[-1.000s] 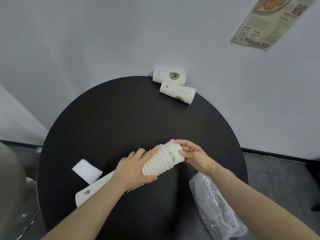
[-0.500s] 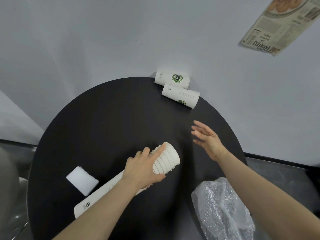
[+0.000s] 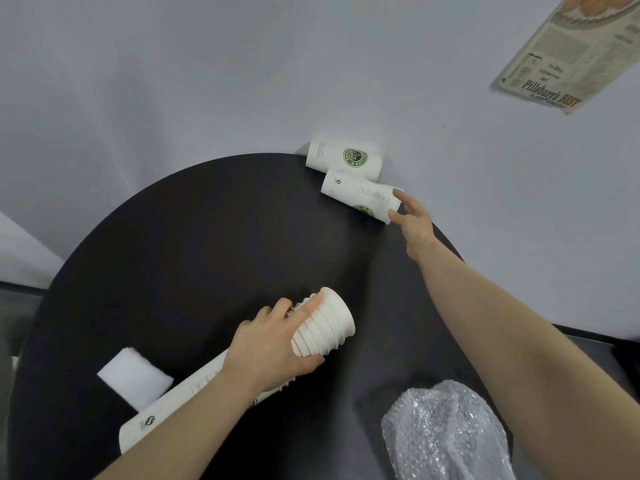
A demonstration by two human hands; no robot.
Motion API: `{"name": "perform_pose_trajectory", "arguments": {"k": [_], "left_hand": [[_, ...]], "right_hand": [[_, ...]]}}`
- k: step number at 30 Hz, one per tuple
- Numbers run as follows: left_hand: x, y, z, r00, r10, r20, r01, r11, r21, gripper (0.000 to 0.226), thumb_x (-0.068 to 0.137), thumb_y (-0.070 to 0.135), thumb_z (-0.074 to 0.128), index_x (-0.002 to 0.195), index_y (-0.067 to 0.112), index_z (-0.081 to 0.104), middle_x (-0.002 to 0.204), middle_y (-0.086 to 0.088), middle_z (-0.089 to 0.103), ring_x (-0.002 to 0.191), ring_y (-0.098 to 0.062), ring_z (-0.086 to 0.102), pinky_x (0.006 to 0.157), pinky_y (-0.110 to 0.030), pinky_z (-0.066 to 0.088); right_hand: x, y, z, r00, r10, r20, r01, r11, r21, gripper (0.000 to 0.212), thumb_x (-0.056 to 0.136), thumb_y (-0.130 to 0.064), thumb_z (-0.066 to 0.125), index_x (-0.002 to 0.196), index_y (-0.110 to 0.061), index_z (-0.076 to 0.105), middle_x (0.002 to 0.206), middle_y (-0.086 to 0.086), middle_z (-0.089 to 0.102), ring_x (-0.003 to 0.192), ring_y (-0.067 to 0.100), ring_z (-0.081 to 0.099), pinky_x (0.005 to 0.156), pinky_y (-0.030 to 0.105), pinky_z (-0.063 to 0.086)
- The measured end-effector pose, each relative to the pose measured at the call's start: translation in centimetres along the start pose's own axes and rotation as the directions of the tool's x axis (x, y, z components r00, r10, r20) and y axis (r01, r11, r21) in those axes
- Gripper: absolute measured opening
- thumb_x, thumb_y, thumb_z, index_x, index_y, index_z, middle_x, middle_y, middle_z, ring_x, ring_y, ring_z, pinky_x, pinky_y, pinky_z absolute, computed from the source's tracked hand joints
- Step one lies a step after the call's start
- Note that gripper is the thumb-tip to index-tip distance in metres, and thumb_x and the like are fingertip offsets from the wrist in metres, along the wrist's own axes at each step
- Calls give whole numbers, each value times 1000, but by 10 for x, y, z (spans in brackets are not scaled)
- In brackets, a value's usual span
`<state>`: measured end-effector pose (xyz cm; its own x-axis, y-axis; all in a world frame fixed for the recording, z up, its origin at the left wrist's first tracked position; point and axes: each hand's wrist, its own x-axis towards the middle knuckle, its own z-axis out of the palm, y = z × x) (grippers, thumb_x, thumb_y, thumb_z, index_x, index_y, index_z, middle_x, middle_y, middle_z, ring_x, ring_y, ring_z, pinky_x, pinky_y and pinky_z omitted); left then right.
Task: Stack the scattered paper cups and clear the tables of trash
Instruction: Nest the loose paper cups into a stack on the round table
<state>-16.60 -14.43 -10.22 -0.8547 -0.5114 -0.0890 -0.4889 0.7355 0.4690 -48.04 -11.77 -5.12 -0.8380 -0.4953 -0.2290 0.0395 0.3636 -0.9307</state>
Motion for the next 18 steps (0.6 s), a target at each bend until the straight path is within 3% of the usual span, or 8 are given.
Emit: {"name": "perform_pose_trajectory", "arguments": {"k": [6,9,11,13,16,18], "left_hand": [[0,0,2,1000,4,-1,-4,1000,11,90,69,79,41,138,58,-14,124,16,36,100,-10,45,77,-28,44],[0,0,2,1000,0,1,0,1000,5,90,69,78,41,138,58,-14,124,16,36,101,-10,45,78,-28,43],[0,1,2,1000,1,1,-1,1000,18,90,69,78,41,139,58,-12,124,16,36,101,-10,45,78,-28,44],[0,1,1,1000,0,7,0,1000,21,91,69,78,42,139,57,-12,123,16,36,100,-10,44,79,-29,45],[0,1,1,1000,-1,10,0,1000,24,91,69,79,41,140,57,-12,121,16,36,99,-10,45,78,-29,45],[-1,1,1,1000,-4,15,4,1000,24,92,68,79,41,140,58,-12,119,16,36,98,-9,44,77,-28,45]], "right_hand": [[16,8,8,995,101,-9,-101,995,-19,47,89,1,56,126,-27,60,131,0,47,118,10,40,98,26,29],[14,12,9,994,105,-18,-105,994,-10,43,85,4,59,120,-21,65,118,3,54,109,13,49,96,21,37],[10,15,10,995,97,-15,-97,995,11,40,83,9,61,115,-15,67,109,2,61,100,12,55,77,6,44],[4,19,12,996,94,-1,-94,996,-2,38,81,10,63,111,-12,68,96,-3,63,86,8,57,60,1,42],[-4,26,18,998,66,-1,-66,997,-29,33,81,10,61,107,-8,70,76,-8,54,68,4,49,54,-1,38],[-9,31,19,998,59,-32,-60,998,-31,31,84,10,58,105,-7,71,74,-4,48,65,8,43,59,5,39]]}}
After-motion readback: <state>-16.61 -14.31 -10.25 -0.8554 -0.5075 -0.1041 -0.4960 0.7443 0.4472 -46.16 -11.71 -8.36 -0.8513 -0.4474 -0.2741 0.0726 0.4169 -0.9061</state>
